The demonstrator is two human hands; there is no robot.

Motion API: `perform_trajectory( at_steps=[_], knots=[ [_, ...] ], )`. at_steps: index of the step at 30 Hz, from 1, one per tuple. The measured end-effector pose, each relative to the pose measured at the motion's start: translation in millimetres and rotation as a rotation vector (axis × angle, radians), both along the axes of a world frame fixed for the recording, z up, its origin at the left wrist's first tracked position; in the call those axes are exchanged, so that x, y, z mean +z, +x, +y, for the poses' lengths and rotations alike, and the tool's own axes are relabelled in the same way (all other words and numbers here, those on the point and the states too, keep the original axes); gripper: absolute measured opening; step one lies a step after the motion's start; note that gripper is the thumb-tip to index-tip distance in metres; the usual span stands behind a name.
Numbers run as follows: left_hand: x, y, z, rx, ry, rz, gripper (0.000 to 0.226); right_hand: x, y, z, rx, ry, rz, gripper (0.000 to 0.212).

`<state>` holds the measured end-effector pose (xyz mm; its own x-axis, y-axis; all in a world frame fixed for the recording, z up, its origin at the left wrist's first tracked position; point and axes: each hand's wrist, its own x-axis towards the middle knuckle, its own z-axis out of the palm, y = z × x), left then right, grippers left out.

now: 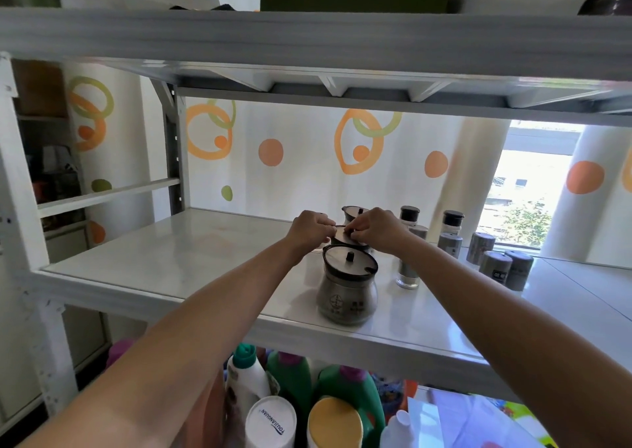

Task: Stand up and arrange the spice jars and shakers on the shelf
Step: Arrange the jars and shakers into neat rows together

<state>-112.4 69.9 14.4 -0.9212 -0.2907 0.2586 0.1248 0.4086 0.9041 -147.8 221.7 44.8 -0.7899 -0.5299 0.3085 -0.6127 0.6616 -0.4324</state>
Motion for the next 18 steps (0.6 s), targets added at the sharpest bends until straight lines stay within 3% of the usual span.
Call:
perform_trajectory(
  at_steps=[3, 7, 10, 15, 18],
  knots=[
    [3, 2, 1, 0.001, -0.019, -0.024, 0.010, 0, -2, 1, 0.010, 0.021, 0.004, 0.025],
    [6, -4, -2, 0.055, -0.103, -0.003, 0.030, 3, -6, 3, 0.028, 0.007, -0.028, 0.025],
    [13, -9, -6, 0.142, -0.374, 0.022, 0.018, 11, -17, 10, -0.043, -0.102, -0.001, 0.028],
    [34, -23, -12, 0.149, -0.968, -0.060, 0.051, 25, -49, 23, -0.183, -0.022, 0.053, 0.037],
    [43, -43, -11, 0.073, -1.177, -0.173, 0.057, 24, -63, 20, -0.205, 0.090, 0.045, 0.039]
  ],
)
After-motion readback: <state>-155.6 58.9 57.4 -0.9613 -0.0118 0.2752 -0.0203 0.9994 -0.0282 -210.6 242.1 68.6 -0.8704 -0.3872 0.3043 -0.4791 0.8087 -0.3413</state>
